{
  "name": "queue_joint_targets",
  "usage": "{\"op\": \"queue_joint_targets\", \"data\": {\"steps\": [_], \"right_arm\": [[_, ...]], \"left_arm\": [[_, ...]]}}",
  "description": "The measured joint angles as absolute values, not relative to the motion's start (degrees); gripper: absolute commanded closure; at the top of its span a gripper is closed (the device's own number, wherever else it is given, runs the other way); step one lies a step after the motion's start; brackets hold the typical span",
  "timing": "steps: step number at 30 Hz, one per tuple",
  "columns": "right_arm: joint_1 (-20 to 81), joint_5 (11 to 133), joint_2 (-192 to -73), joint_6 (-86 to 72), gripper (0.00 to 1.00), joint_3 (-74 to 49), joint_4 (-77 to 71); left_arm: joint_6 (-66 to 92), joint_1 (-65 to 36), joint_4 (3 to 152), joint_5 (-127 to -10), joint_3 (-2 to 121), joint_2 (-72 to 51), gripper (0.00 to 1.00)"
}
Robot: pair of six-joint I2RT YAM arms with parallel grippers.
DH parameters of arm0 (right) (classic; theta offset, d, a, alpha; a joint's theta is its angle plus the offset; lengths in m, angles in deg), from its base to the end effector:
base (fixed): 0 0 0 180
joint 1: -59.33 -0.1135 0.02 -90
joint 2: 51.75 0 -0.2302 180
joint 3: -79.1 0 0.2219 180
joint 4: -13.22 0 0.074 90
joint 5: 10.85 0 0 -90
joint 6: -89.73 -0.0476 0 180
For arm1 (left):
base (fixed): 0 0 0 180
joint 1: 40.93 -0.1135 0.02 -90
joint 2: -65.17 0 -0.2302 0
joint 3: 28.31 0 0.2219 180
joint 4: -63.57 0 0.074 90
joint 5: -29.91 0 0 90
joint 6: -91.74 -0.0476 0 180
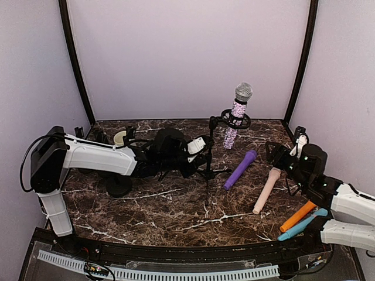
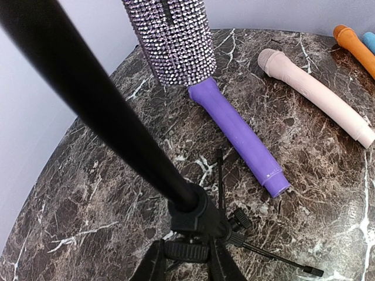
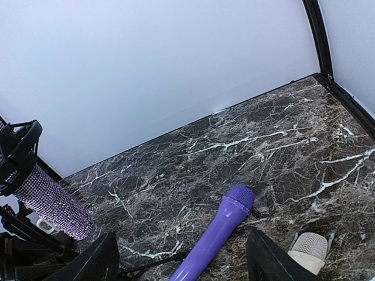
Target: Remove the microphone from the stand
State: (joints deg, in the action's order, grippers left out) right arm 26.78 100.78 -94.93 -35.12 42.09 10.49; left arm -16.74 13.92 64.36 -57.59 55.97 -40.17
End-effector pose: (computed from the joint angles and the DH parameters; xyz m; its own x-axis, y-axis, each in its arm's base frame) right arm 0.1692 0.0872 0.2289 -0.2174 0.4914 -0.8434 -0.0840 0.8514 0.5177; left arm 0.2324 -0.3265 0.2105 0.0483 0.4814 -0.8752 0.8206 0.4804 0.3096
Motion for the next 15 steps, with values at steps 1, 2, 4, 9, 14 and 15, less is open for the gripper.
{"op": "queue_joint_targets", "data": {"steps": [1, 2, 4, 9, 14, 15], "right_arm": [[26.80, 100.78, -94.80, -35.14, 0.25, 42.11, 10.40], [26.82, 100.78, -94.67, -35.14, 0.25, 42.13, 10.29], [26.84, 100.78, -94.43, -35.16, 0.25, 42.18, 10.27], [26.84, 100.80, -93.84, -35.18, 0.25, 42.26, 10.07], [26.88, 100.80, -93.51, -35.31, 0.25, 42.26, 9.70], [26.88, 100.80, -93.49, -35.31, 0.25, 42.26, 9.63]], "left_arm": [[-16.76, 13.92, 64.36, -57.59, 55.97, -40.17, 0.75], [-16.76, 13.92, 64.34, -57.61, 55.97, -40.17, 0.75], [-16.76, 13.92, 64.36, -57.63, 55.97, -40.17, 0.75], [-16.98, 13.92, 64.34, -57.63, 55.97, -40.17, 0.70], [-17.18, 13.92, 64.32, -57.63, 56.00, -40.17, 0.67], [-17.18, 13.92, 64.34, -57.63, 56.00, -40.17, 0.67]]}}
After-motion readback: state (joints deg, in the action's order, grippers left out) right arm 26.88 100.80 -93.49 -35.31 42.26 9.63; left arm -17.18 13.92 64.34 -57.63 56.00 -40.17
